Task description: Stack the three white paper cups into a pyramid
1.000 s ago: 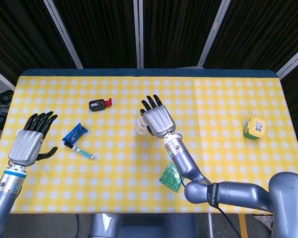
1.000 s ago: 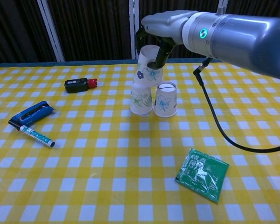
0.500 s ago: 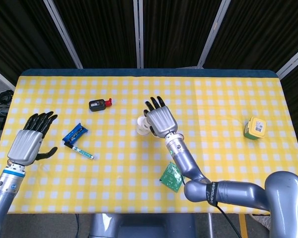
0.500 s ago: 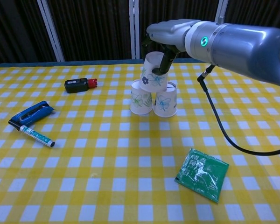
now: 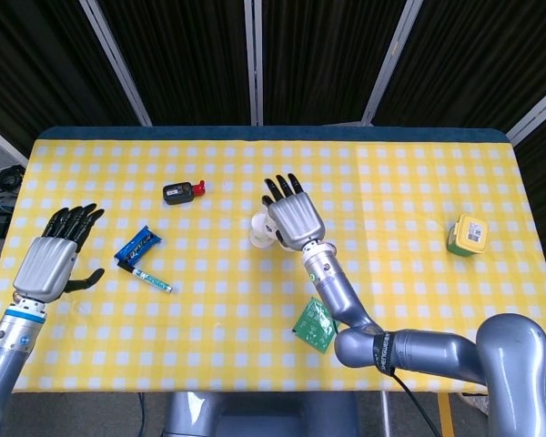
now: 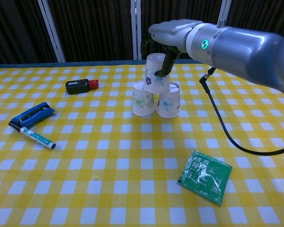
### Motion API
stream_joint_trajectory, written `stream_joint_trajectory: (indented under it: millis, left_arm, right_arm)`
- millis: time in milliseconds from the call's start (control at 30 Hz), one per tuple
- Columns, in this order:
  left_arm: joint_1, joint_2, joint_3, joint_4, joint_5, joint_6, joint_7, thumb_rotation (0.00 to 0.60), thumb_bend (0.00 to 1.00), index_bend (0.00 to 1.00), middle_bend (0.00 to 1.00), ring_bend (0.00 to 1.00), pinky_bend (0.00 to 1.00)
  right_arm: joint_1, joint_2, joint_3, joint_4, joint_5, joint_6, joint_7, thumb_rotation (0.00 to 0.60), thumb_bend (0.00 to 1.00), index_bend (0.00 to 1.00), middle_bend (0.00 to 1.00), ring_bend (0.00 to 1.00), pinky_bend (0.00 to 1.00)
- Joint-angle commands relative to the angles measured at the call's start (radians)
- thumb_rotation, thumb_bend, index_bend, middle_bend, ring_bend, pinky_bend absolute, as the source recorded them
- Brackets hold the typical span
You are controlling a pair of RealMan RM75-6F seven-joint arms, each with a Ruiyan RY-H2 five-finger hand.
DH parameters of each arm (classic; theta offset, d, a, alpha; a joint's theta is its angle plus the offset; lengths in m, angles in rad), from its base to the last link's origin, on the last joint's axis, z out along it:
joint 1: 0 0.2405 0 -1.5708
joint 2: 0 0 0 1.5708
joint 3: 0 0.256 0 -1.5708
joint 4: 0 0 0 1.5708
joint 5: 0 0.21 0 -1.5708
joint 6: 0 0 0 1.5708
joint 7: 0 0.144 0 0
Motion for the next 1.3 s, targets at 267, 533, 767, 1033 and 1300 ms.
stream_joint_trajectory:
  millis: [267, 533, 767, 1033, 1300]
  left_arm:
    - [0.003, 0.001, -0.001, -0.004, -0.003, 0.012, 0.006, 0.600, 0.27, 0.00, 0.00, 0.00, 0.00]
    - [0.008, -0.005, -0.002, -0.001, -0.014, 0.025, 0.027, 0.600, 0.27, 0.00, 0.00, 0.00, 0.00]
    - [0.028, -0.023, 0.010, 0.009, 0.003, 0.066, 0.064, 0.600, 0.27, 0.00, 0.00, 0.00, 0.00]
    - [0.066, -0.040, 0.039, 0.011, 0.043, 0.118, 0.071, 0.600, 0.27, 0.00, 0.00, 0.00, 0.00]
    - [0.107, -0.043, 0.067, 0.020, 0.078, 0.167, 0.066, 0.600, 0.27, 0.00, 0.00, 0.00, 0.00]
  right_arm:
    - [-0.013, 0.039, -0.015, -0.071, -0.003, 0.054, -0.030, 0.600, 0.18, 0.19, 0.00, 0.00, 0.00]
    - [-0.154, 0.184, -0.100, -0.268, -0.141, 0.211, 0.016, 0.600, 0.18, 0.16, 0.00, 0.00, 0.00]
    - [-0.388, 0.322, -0.262, -0.329, -0.330, 0.367, 0.201, 0.600, 0.17, 0.15, 0.00, 0.00, 0.00]
    - [-0.620, 0.377, -0.401, -0.213, -0.476, 0.447, 0.489, 0.600, 0.17, 0.15, 0.00, 0.00, 0.00]
    - [-0.730, 0.383, -0.454, -0.144, -0.560, 0.495, 0.600, 0.600, 0.17, 0.15, 0.00, 0.00, 0.00]
